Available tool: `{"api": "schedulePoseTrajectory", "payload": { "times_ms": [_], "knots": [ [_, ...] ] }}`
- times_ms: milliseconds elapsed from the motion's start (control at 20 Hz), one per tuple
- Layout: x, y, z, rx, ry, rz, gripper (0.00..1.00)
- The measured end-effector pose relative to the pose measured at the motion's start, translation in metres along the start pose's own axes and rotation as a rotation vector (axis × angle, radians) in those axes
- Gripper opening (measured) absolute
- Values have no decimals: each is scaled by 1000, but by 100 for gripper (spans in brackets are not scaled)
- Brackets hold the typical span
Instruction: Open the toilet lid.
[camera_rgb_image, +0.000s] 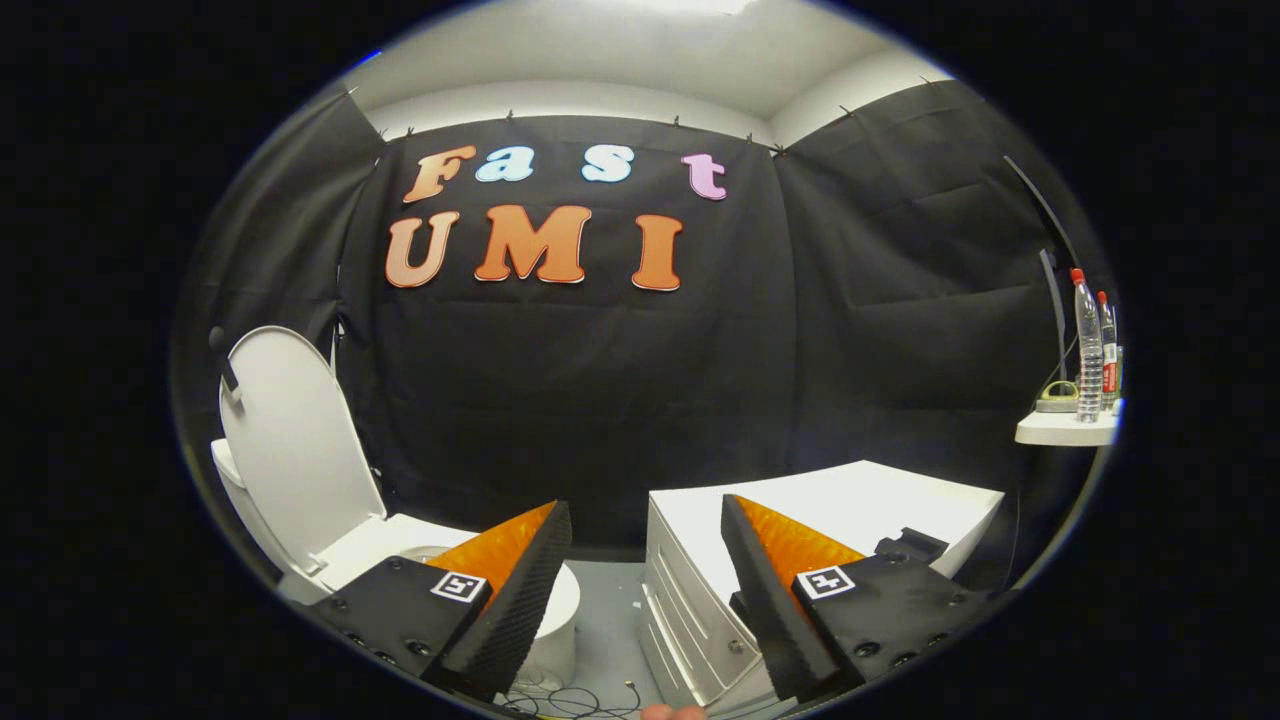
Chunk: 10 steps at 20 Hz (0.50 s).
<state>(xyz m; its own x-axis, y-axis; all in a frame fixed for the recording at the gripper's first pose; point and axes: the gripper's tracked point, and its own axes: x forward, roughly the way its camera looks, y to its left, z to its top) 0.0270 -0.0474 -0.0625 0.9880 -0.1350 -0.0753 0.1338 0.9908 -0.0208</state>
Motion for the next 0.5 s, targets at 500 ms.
{"api": "schedulePoseTrajectory", "payload": {
  "times_ms": [500],
  "knots": [
    [0, 1, -2, -7, 5, 0, 97]
  ]
}}
